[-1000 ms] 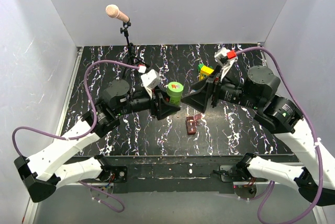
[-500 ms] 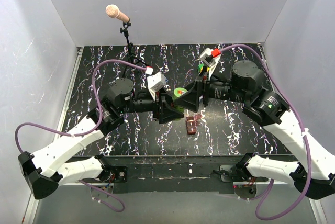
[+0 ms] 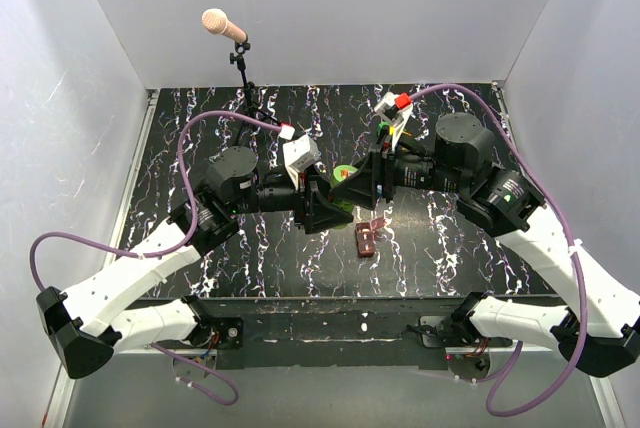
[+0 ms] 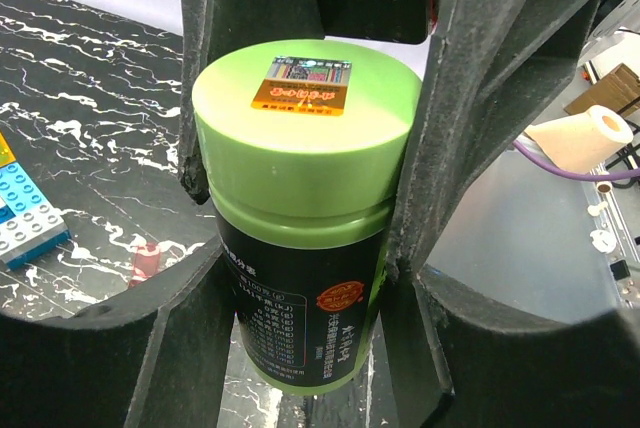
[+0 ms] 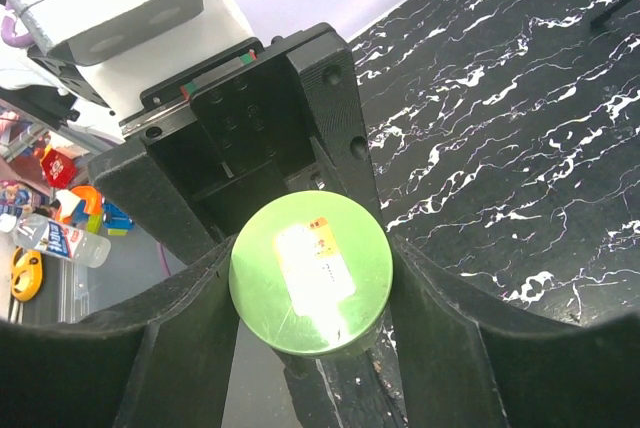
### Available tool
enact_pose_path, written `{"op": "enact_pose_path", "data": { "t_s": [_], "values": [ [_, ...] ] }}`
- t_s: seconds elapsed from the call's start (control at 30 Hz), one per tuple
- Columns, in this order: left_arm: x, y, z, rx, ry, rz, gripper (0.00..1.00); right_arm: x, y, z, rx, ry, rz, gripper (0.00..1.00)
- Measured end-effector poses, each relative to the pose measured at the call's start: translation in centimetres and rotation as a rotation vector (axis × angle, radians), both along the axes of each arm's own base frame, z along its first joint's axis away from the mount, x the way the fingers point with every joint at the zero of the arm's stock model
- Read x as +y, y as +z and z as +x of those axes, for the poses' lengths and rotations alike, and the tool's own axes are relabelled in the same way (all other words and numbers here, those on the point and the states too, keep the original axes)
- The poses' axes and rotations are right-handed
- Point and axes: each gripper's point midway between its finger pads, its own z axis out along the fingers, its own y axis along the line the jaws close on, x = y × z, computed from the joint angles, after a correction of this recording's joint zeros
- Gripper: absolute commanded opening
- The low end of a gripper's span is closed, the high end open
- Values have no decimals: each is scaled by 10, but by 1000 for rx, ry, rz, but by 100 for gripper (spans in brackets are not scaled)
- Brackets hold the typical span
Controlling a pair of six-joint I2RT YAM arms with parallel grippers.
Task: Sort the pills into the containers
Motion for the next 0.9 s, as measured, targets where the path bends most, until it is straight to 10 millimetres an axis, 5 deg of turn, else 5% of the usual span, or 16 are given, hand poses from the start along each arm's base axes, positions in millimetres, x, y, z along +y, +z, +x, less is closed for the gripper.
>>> {"op": "enact_pose_path", "data": {
  "t_s": [0.07,0.27,0.37,0.63,0.9],
  "values": [
    [0,0,0,5,1,2,0,0,-1,1,2,1,-1,3],
    [0,-1,1,7,5,5,1,0,-1,1,-7,4,-5,1],
    [0,-1,3,7,16,7,20,0,-1,2,-12,-2,-6,1],
    [4,1,9,-4,73,6,95,-6,-4,6,-18,-49,-13,1],
    [14,2,19,1,169,17,98,-12,-18,19,-3,-130,-58,1]
  ]
}}
